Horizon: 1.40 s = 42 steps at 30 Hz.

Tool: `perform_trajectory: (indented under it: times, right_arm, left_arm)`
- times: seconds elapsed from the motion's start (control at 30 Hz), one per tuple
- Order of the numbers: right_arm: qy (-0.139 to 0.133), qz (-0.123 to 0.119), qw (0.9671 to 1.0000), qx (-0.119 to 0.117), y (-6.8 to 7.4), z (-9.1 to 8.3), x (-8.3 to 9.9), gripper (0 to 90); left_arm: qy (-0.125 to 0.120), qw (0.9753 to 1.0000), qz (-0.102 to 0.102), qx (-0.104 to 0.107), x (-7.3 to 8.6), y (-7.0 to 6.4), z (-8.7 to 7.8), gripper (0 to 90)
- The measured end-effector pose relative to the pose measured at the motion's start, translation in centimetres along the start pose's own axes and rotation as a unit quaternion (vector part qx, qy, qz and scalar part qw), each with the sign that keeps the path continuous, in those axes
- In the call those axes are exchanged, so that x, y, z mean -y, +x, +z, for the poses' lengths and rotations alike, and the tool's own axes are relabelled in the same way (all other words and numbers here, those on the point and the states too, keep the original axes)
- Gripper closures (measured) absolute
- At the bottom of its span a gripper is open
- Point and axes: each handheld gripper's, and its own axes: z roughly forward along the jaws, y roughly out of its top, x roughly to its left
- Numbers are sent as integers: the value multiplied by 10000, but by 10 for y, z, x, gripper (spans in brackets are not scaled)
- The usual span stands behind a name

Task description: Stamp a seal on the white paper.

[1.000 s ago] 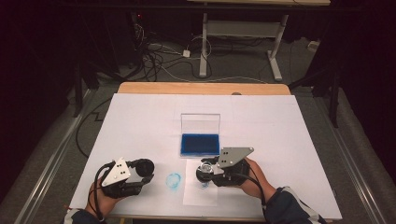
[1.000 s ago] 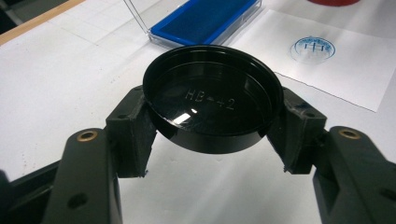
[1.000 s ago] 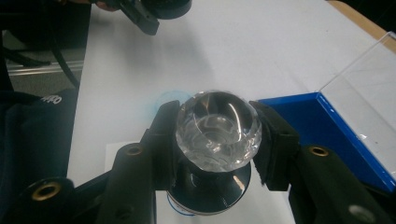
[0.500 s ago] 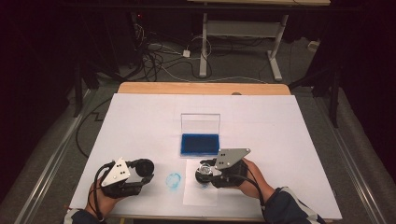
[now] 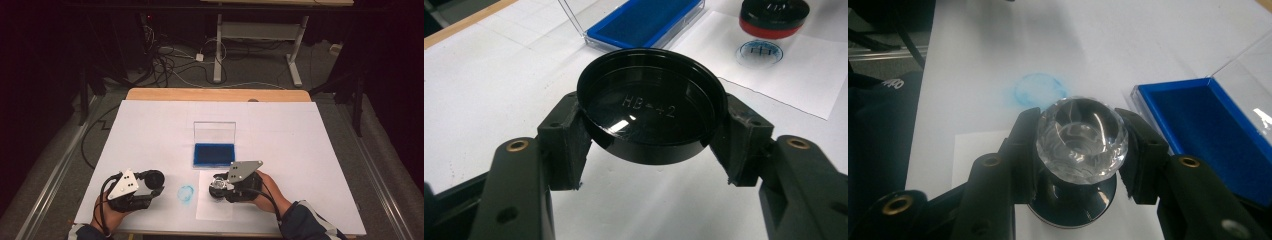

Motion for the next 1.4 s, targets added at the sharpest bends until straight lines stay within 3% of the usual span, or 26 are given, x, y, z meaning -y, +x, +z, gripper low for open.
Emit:
perform_trajectory:
  times: [0.27,0.7,1.4]
  right_arm:
    - [206,-31,9998,-26,2,9,6,567]
    - [301,-4,9995,-44,1,17,8,567]
    - [506,141,9986,-37,1,20,6,569]
  left_arm:
    - [-7,10000,25,22,-1,0,1,364]
    - [17,10000,30,38,-1,0,2,364]
    - [48,10000,43,63,-1,-2,4,364]
